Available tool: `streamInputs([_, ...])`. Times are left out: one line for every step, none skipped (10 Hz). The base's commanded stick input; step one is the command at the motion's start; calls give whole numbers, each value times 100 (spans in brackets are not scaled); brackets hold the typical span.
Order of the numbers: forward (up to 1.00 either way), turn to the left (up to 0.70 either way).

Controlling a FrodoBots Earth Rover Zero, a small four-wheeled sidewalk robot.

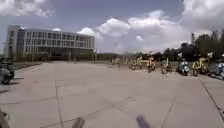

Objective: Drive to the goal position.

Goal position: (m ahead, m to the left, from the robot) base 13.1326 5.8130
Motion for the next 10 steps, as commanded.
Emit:
streamInputs([0,70])
streamInputs([0,70])
streamInputs([0,70])
streamInputs([0,70])
streamInputs([1,63])
streamInputs([8,4])
streamInputs([66,0])
streamInputs([70,0])
streamInputs([70,0])
streamInputs([70,0])
